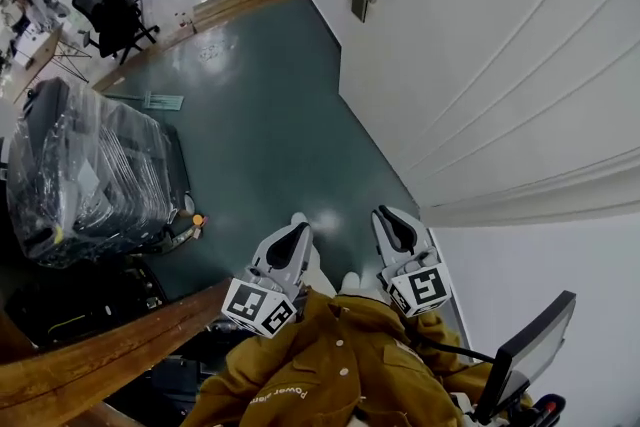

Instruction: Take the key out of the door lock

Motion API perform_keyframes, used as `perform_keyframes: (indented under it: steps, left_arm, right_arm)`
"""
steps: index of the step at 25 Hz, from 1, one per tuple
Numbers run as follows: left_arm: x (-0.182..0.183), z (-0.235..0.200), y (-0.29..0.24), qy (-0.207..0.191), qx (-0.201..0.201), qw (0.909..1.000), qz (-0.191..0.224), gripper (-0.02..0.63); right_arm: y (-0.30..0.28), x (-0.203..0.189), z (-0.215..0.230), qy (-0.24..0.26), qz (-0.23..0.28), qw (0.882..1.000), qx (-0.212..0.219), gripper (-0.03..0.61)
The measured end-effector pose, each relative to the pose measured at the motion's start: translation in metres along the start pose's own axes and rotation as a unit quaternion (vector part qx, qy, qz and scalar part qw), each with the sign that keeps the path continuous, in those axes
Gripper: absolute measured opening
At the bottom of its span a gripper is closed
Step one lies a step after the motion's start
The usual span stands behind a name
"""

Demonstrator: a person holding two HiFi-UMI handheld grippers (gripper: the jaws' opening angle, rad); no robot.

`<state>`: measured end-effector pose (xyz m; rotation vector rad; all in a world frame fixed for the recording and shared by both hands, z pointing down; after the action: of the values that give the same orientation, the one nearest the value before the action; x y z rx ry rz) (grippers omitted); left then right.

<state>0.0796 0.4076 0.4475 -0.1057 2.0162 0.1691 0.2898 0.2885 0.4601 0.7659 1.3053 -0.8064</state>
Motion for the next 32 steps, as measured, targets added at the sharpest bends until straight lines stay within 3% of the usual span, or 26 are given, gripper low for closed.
perform_keyframes:
  steps: [6, 11, 20, 27, 30, 32]
  left_arm:
    - [0.046, -0.088, -0.068, 0.001, -0.023, 0.9997, 0.001, -0.003]
    - [0.083, -0.152, -0.115, 0.003, -0.043, 0.999, -0.006, -0.003]
    - [0.102, -0.212, -0.192, 0.019, -0.057, 0.998, -0.018, -0.003]
    - [0.11, -0.239, -0.3, 0.003, -0.064, 0.9978, -0.019, -0.003]
    - [0.115, -0.243, -0.346, -0.001, -0.072, 0.9973, -0.017, -0.003]
    - [0.116, -0.244, -0.369, 0.004, -0.076, 0.997, -0.018, -0.003]
  right_arm:
    - [-0.117, 0.006, 0.021, -0.006, 0.005, 1.0, -0.019, 0.048]
    - [-0.189, 0.019, 0.039, 0.006, 0.015, 0.998, -0.06, 0.048]
    - [-0.265, 0.021, 0.085, 0.008, 0.0, 0.996, -0.085, 0.048]
    - [-0.336, 0.032, 0.169, 0.021, 0.019, 0.997, -0.068, 0.048]
    - [-0.364, 0.037, 0.201, 0.03, 0.008, 0.999, -0.039, 0.049]
    - [-0.378, 0.04, 0.216, 0.038, 0.005, 0.999, -0.021, 0.087]
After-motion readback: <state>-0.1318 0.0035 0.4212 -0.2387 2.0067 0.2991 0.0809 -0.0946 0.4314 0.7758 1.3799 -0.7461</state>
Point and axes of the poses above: the fingertips, and each gripper's own axes: y backward along the fingers, z to its right, x out of its top, the point moved 10 cm from there along y, backward along the fingers, and after that the axes turned 12 degrees about z, right-handed, at the moved point
